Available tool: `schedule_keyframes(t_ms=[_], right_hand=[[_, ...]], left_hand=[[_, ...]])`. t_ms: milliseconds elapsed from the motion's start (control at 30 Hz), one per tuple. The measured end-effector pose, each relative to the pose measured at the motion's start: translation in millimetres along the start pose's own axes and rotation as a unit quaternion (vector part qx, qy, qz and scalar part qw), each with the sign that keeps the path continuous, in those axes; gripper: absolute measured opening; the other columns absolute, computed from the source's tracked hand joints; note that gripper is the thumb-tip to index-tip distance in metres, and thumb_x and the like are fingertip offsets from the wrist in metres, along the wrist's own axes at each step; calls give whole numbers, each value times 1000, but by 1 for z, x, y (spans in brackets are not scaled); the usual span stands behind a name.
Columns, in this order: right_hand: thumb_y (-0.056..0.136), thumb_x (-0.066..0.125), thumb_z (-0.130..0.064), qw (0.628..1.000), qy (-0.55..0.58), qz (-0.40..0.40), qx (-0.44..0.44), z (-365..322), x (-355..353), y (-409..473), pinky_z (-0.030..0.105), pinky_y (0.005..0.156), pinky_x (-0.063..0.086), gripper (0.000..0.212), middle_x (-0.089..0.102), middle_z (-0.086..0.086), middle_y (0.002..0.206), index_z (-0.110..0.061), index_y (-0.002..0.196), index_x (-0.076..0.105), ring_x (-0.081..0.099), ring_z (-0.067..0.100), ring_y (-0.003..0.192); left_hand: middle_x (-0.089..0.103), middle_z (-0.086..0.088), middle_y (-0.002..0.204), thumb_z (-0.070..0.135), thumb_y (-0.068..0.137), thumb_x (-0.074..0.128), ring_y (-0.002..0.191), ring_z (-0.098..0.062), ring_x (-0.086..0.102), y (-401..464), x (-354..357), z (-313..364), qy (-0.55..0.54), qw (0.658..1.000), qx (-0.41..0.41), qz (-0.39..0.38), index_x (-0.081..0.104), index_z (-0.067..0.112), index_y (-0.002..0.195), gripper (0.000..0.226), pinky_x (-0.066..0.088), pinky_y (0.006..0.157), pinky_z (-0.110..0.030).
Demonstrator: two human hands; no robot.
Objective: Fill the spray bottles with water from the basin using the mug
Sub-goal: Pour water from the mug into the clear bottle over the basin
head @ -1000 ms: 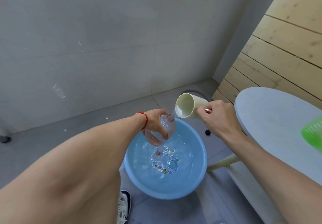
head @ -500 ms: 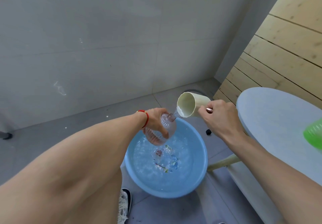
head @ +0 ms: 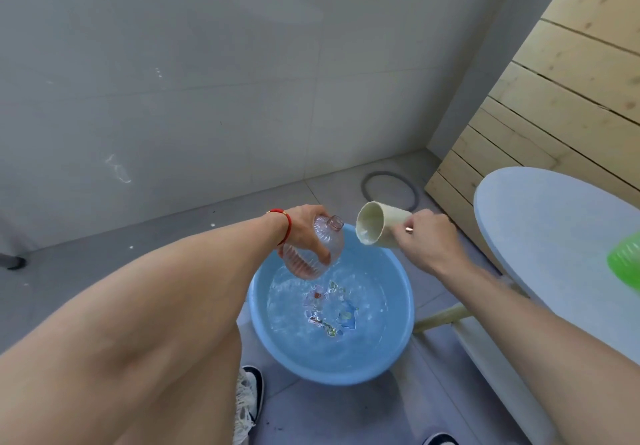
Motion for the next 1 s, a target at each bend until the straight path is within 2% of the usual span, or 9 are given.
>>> schedule_keyframes(t_ms=[100, 233, 367, 500, 567, 633, 700, 800, 1000], right_hand=[[82, 70, -18, 982, -159, -28, -102, -25, 25, -6, 36, 54, 36, 25, 58, 19, 61, -5, 64, 60, 59, 41, 65], [29, 78, 8, 961, -225, -41, -156, -35, 50, -13, 30, 51, 24, 38, 43, 9, 38, -10, 41, 47, 49, 30, 50], [40, 67, 13, 939, -264, -10, -219, -53, 48, -18, 35, 55, 24, 49, 29, 3, 45, -16, 49, 30, 48, 29, 60], [54, 64, 9, 911, -343, -14, -230, -55, 55, -24, 38, 61, 30, 31, 46, 7, 49, -15, 51, 45, 53, 31, 69], [58, 61, 7, 913, -347, -16, -214, -51, 55, -26, 46, 79, 44, 20, 51, 8, 50, -12, 53, 59, 54, 31, 70], [61, 63, 3, 932, -311, -15, -186, -46, 50, -29, 43, 83, 46, 14, 57, 9, 54, -11, 58, 67, 54, 31, 73], [79, 67, -12, 971, -212, -10, -108, -31, 39, -28, 35, 68, 42, 8, 63, 10, 73, -8, 75, 73, 55, 30, 88], [95, 56, -38, 996, -60, -33, 57, 0, 21, -25, 37, 70, 40, 36, 51, 15, 87, -5, 87, 71, 52, 35, 95], [89, 59, -33, 934, 281, -51, 213, 52, -27, -52, 44, 79, 64, 36, 67, 1, 60, -12, 66, 77, 65, 26, 64]], left_hand=[[45, 4, 134, 28, 63, 98, 117, -29, 52, -1, -2, -6, 2, 1000, -3, -1, 46, 34, 146, 99, 64, 74, -58], [45, 6, 129, 31, 63, 98, 118, -27, 53, -3, -5, -10, 8, 1000, -1, 4, 46, 35, 144, 96, 65, 72, -56], [46, 6, 129, 31, 61, 98, 118, -27, 54, -4, -6, -12, -5, 1000, 0, 2, 47, 36, 142, 96, 65, 72, -54], [47, 5, 129, 31, 61, 98, 117, -28, 54, -5, -7, -8, -12, 1000, 8, 5, 48, 36, 142, 96, 65, 71, -56], [47, 4, 130, 30, 60, 99, 118, -29, 53, -7, -8, -6, -28, 1000, 10, 4, 49, 35, 143, 97, 64, 71, -57], [48, 2, 132, 29, 58, 100, 120, -32, 53, -8, -9, -5, -59, 998, 10, 5, 50, 35, 142, 97, 64, 68, -56], [49, 1, 135, 28, 56, 101, 121, -33, 53, -11, -11, -2, -97, 995, 10, 8, 52, 37, 139, 96, 64, 63, -52], [49, 1, 134, 26, 56, 101, 122, -32, 53, -17, -14, 2, -131, 991, 10, 21, 53, 37, 137, 95, 64, 66, -56], [54, -1, 123, 15, 65, 96, 118, -30, 54, -32, -10, 26, -210, 977, 35, 30, 58, 34, 130, 78, 62, 62, -54]])
Point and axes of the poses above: each hand's wrist, its own y-axis towards the middle knuckle, its own x-axis out of the palm, z = x × y, the point moved 10 cm from there along y, towards the middle knuckle
